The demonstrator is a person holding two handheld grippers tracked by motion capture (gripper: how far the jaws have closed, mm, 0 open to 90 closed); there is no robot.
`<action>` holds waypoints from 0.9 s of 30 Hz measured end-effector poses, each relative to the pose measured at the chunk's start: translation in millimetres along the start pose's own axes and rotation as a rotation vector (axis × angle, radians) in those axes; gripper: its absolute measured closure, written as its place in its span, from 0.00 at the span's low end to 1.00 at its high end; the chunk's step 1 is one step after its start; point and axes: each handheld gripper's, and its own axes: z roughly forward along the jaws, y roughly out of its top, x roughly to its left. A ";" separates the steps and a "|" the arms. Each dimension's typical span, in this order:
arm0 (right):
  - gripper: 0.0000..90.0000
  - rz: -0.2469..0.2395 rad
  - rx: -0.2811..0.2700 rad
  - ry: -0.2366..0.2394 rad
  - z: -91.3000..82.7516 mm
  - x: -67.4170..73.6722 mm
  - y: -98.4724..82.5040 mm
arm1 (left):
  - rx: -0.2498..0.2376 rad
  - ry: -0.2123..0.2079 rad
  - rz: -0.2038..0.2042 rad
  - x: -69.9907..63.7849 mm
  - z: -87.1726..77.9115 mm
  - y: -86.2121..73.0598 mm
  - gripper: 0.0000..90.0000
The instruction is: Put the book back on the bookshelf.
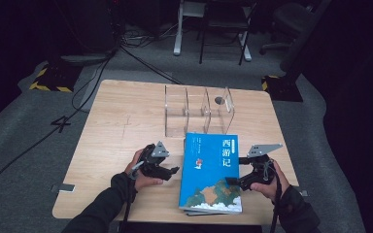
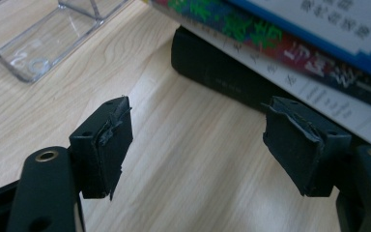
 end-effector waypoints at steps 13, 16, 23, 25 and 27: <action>0.11 -0.051 -0.052 -0.010 -7.6 4.0 5.5 | -0.006 -0.003 0.013 -4.9 4.7 4.5 0.32; 0.15 -0.059 -0.067 -0.008 -7.0 3.9 9.3 | -0.007 0.000 0.009 -4.3 5.2 4.5 0.32; 0.21 -0.033 -0.084 0.050 12.5 -10.1 18.6 | -0.012 -0.002 0.010 -3.9 5.5 4.2 0.32; 0.29 -0.023 -0.103 0.081 17.2 -14.9 21.7 | -0.013 -0.002 0.008 -3.4 5.7 4.1 0.32; 0.36 -0.016 -0.106 0.100 21.4 -19.1 25.2 | -0.014 -0.002 0.012 -3.1 6.1 4.4 0.33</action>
